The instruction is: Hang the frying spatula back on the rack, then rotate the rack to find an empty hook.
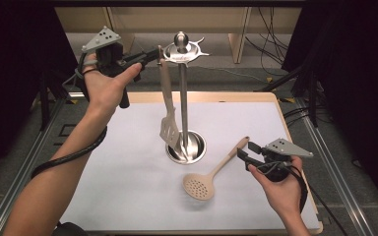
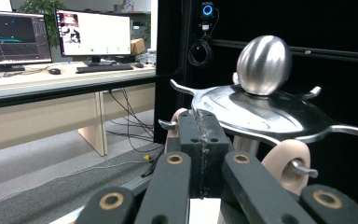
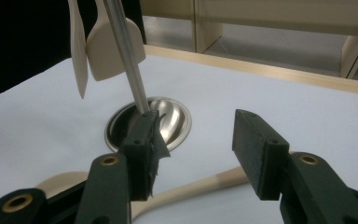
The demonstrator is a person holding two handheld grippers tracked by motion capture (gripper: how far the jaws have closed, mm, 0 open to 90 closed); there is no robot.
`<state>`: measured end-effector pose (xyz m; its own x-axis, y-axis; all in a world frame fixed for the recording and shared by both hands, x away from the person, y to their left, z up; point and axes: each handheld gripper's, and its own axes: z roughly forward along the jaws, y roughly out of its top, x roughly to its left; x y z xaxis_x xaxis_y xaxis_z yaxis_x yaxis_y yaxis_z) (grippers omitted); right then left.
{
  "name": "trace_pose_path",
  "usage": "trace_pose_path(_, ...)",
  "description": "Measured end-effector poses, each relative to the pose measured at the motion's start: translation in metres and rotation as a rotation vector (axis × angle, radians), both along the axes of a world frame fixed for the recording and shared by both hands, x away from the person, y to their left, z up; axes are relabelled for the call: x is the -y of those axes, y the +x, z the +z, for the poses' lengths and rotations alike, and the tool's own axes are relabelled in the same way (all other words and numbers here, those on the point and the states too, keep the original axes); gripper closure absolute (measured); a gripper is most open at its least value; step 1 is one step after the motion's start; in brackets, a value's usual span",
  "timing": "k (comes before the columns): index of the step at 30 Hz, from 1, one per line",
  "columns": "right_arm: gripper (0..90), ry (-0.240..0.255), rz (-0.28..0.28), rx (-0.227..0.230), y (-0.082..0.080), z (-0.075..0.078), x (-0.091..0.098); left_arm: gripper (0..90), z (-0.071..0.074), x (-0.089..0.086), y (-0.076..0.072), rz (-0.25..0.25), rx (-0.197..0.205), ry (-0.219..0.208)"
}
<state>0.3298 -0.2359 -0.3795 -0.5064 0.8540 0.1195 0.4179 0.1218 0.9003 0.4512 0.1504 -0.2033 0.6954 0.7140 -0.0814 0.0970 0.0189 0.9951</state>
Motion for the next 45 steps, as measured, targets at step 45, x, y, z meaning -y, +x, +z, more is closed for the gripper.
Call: trace_pose_path(45, 51.8, -0.006, 0.003, -0.025, 0.011, -0.005, 0.000, 76.2, -0.041, -0.061, -0.039, 0.016, 0.032, -0.004)
